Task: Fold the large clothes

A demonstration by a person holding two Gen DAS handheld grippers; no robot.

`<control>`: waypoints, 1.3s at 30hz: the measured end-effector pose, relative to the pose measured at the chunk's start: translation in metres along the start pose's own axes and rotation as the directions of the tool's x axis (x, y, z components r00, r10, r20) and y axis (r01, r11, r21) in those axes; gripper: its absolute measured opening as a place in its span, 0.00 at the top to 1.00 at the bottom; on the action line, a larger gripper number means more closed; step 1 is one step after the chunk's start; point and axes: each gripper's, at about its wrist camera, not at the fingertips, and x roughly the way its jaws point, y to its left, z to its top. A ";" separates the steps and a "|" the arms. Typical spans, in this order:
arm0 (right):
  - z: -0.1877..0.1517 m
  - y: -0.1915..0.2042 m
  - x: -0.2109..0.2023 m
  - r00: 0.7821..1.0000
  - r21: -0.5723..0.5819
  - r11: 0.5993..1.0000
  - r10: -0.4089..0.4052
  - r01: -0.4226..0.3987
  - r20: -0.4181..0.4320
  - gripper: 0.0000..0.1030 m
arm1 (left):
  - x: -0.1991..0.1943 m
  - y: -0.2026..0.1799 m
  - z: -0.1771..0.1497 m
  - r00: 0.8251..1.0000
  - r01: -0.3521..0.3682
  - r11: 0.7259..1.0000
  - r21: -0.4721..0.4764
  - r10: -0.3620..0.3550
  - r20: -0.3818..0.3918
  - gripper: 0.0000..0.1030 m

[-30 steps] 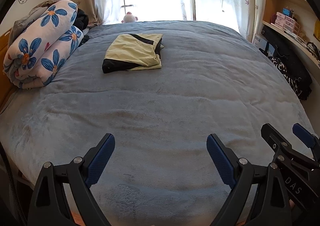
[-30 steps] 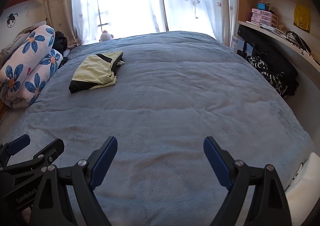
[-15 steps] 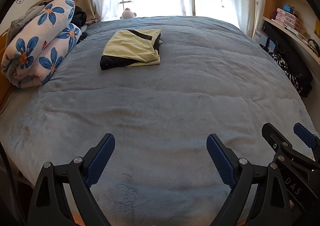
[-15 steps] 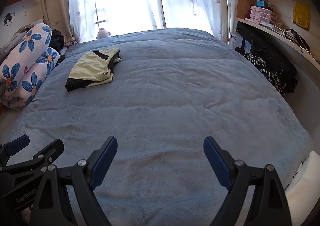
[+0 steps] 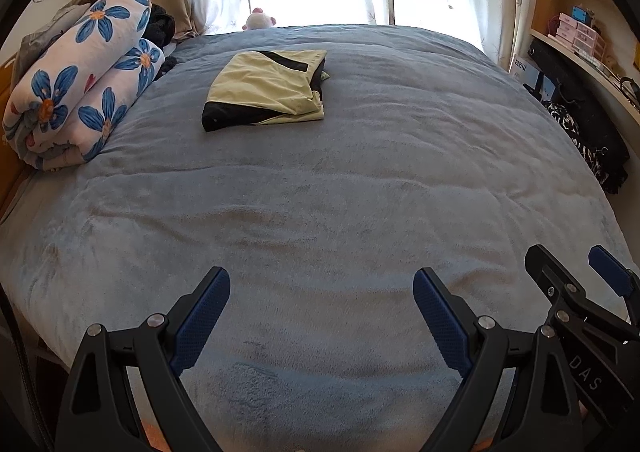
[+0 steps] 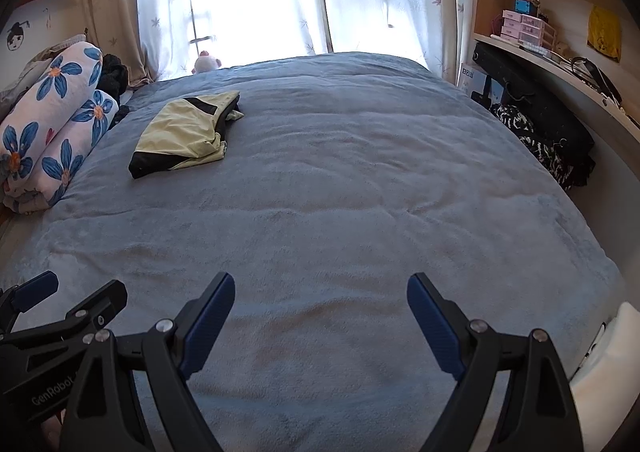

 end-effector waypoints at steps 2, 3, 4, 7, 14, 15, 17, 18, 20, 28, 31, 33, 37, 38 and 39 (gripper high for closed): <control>0.000 0.000 0.000 1.000 0.001 1.000 0.001 -0.001 -0.001 0.14 | 0.000 0.000 0.000 1.000 0.001 1.000 0.000 -0.001 -0.001 0.11; 0.000 0.000 0.000 1.000 0.002 1.000 0.001 -0.001 0.000 0.14 | 0.000 0.000 0.000 1.000 0.002 1.000 0.001 -0.002 -0.002 0.11; 0.000 0.000 0.000 1.000 0.001 1.000 0.001 -0.001 0.000 0.14 | 0.000 0.000 -0.001 1.000 0.002 1.000 0.001 -0.002 -0.001 0.11; 0.000 -0.001 0.000 1.000 0.000 1.000 0.001 -0.001 -0.001 0.14 | 0.000 -0.001 -0.001 1.000 0.000 1.000 0.002 0.000 -0.001 0.11; 0.000 0.001 0.002 1.000 0.001 1.000 -0.005 0.005 -0.007 0.14 | 0.002 0.004 0.000 1.000 0.007 1.000 0.006 -0.007 -0.013 0.11; 0.000 0.001 0.002 1.000 0.001 1.000 -0.005 0.005 -0.007 0.14 | 0.002 0.005 0.000 1.000 0.007 1.000 0.007 -0.007 -0.013 0.11; 0.000 0.001 0.002 1.000 0.001 1.000 -0.004 0.004 -0.007 0.14 | 0.002 0.006 0.000 1.000 0.009 1.000 0.006 -0.009 -0.016 0.11; 0.000 0.001 0.003 1.000 0.000 1.000 -0.005 0.005 -0.007 0.14 | 0.003 0.007 0.000 1.000 0.011 1.000 0.005 -0.011 -0.018 0.11; -0.001 0.002 0.003 1.000 -0.001 1.000 -0.006 0.006 -0.008 0.14 | 0.004 0.008 0.000 1.000 0.012 1.000 0.005 -0.012 -0.021 0.11; -0.001 0.003 0.005 1.000 -0.004 1.000 -0.006 0.005 -0.010 0.14 | 0.007 0.011 -0.001 1.000 0.013 1.000 0.004 -0.013 -0.025 0.11; -0.001 0.004 0.005 1.000 -0.007 1.000 -0.006 0.006 -0.011 0.14 | 0.007 0.014 -0.003 0.999 0.016 1.000 0.000 -0.016 -0.030 0.11; -0.001 0.004 0.005 1.000 -0.007 1.000 -0.007 0.006 -0.011 0.14 | 0.008 0.016 -0.004 0.999 0.018 1.000 -0.001 -0.018 -0.032 0.11; -0.001 0.005 0.004 1.000 -0.005 1.000 -0.006 0.006 -0.011 0.14 | 0.007 0.019 -0.004 0.999 0.020 1.000 -0.002 -0.020 -0.033 0.11; -0.001 0.005 0.004 1.000 -0.005 1.000 -0.007 0.006 -0.010 0.14 | 0.008 0.018 -0.004 0.999 0.019 1.000 -0.002 -0.019 -0.034 0.11; -0.001 0.005 0.005 1.000 -0.007 1.000 -0.007 0.007 -0.010 0.14 | 0.008 0.018 -0.004 0.999 0.019 1.000 -0.002 -0.019 -0.034 0.11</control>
